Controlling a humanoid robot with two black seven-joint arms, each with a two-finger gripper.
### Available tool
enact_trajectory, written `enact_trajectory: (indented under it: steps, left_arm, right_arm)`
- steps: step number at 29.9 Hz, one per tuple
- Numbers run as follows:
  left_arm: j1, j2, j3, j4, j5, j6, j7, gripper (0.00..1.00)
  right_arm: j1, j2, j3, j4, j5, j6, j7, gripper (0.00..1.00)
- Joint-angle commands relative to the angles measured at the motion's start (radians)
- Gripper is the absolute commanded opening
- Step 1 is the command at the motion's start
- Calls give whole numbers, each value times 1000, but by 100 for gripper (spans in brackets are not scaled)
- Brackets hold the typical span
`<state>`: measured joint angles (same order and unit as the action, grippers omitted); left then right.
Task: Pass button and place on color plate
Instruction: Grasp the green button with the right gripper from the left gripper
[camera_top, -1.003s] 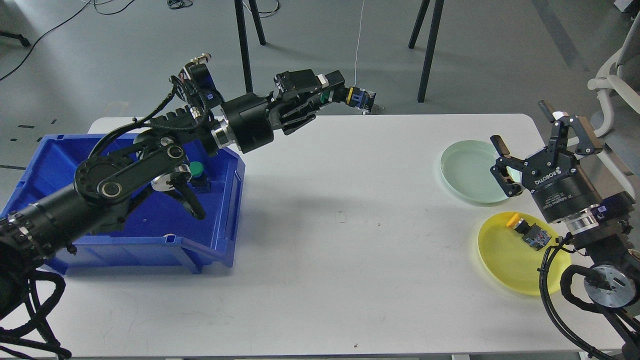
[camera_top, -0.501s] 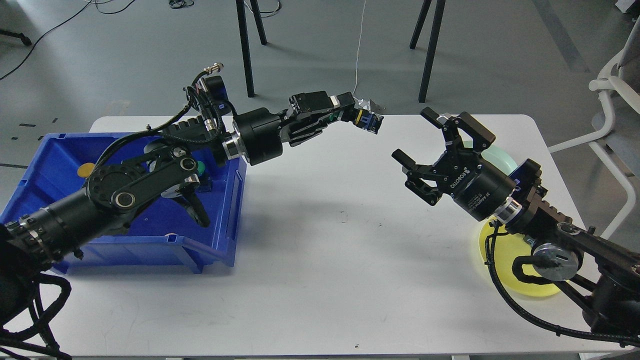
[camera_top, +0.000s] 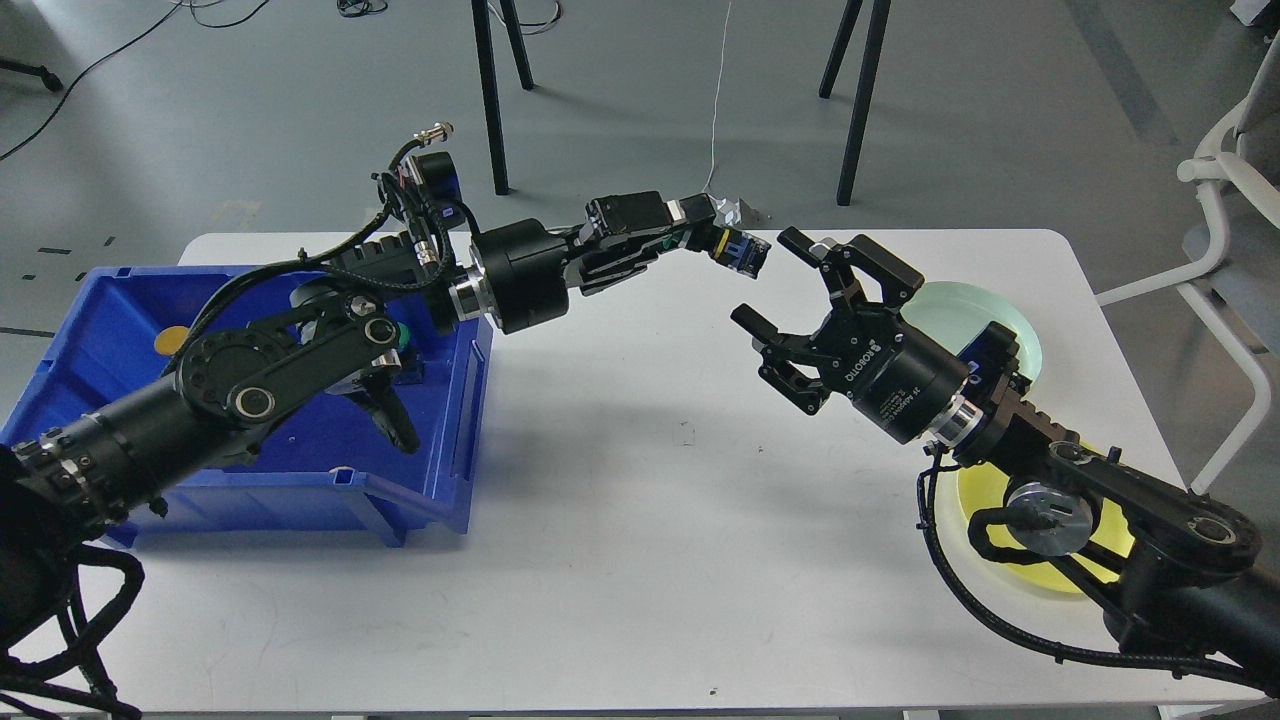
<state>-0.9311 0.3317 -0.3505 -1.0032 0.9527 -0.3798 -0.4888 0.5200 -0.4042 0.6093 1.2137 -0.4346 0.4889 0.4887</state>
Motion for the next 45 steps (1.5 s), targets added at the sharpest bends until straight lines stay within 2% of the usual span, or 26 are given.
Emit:
enact_trajectory:
  steps: [1,17,25,31,41,45]
  left_arm:
    - [0,0,1,0,6,2,0,21]
    - [0,1,-1,0,15,2,0,21]
    - [0,1,1,0,15,2,0,21]
    - [0,1,1,1,15,4,0,21]
    - [0,1,1,1,15,4,0,22]
    - [1,0,-1,0,15,4,0,30]
  right_arm:
    - [0,18,9,-8,0,0,0,82]
    - [14,70,46,-66,27,0,0,76]
    - [32,116,41,-102,27,0,0,53]
    - [32,116,40,-99,25,0,0,29]
    - [31,116,41,-99,25,0,0,5]
    - [31,116,40,-99,25,0,0,1]
